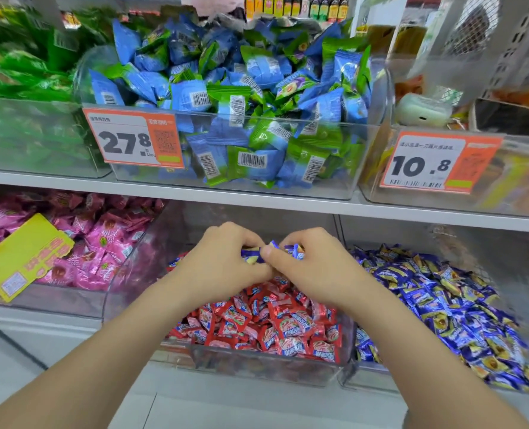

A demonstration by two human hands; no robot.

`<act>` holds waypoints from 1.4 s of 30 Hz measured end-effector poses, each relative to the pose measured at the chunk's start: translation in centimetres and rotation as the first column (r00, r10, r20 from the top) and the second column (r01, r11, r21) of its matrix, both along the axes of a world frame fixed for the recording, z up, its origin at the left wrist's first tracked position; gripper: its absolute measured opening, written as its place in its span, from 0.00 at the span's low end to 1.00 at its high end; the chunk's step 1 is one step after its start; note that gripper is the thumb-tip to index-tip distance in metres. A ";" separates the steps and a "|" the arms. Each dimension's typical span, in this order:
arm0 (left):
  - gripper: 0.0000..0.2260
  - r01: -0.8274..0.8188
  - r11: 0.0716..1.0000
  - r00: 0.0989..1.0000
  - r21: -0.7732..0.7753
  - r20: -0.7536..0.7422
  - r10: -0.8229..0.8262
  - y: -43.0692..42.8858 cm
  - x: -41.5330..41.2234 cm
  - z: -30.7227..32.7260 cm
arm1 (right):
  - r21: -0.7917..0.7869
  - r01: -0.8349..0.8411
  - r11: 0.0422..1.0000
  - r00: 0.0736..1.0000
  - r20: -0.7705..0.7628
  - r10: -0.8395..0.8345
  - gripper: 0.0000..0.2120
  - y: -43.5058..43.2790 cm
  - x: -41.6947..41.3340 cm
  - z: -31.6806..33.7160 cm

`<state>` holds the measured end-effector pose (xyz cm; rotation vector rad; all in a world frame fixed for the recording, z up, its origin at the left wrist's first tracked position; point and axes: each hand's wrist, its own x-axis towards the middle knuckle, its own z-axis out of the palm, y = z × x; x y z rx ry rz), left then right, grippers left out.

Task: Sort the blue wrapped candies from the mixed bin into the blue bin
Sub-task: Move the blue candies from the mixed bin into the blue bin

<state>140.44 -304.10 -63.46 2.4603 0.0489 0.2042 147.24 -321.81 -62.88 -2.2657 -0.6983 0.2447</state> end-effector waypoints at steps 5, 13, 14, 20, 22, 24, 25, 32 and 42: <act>0.12 0.063 0.975 0.990 -0.215 -0.109 -0.088 -2.9 -1.4 1.3 | 0.040 0.200 0.979 0.962 -0.200 -0.188 0.19 -5.3 0.1 0.9; 0.09 0.253 0.958 0.964 -0.133 -0.044 -0.261 -11.7 0.5 2.3 | -0.053 0.388 0.920 0.918 0.116 -0.380 0.15 -16.3 4.3 -2.0; 0.10 0.263 0.962 0.965 -0.081 0.005 -0.263 -13.2 1.2 2.2 | -0.084 0.337 0.938 0.934 0.153 -0.322 0.20 -17.1 4.5 -2.3; 0.35 0.340 0.924 0.939 0.175 -0.113 -0.324 -18.7 7.4 -0.9 | -0.236 0.281 0.930 0.946 0.229 -0.228 0.21 -19.2 4.5 -3.8; 0.38 0.437 0.880 0.891 0.187 -0.221 -0.396 -19.0 8.4 -1.6 | -0.148 0.379 0.914 0.908 0.249 -0.336 0.18 -19.6 4.5 -3.6; 0.33 0.482 0.853 0.873 0.199 -0.186 -0.451 -18.9 8.4 -1.5 | -0.069 0.435 0.898 0.874 0.274 -0.402 0.16 -19.6 4.1 -3.2; 0.29 0.471 0.857 0.882 0.210 -0.122 -0.455 -18.6 8.1 -1.4 | -0.034 0.448 0.894 0.864 0.274 -0.422 0.15 -19.3 3.7 -2.9; 0.03 0.280 0.926 0.946 0.255 0.089 -0.311 -10.3 3.0 0.3 | 0.052 0.218 0.975 0.957 0.184 -0.224 0.14 -11.9 -0.6 -0.6; 0.16 0.020 0.916 0.949 0.401 -0.295 0.109 7.3 0.4 -1.3 | -0.283 0.011 0.959 0.959 0.276 0.070 0.13 1.5 -0.3 -3.3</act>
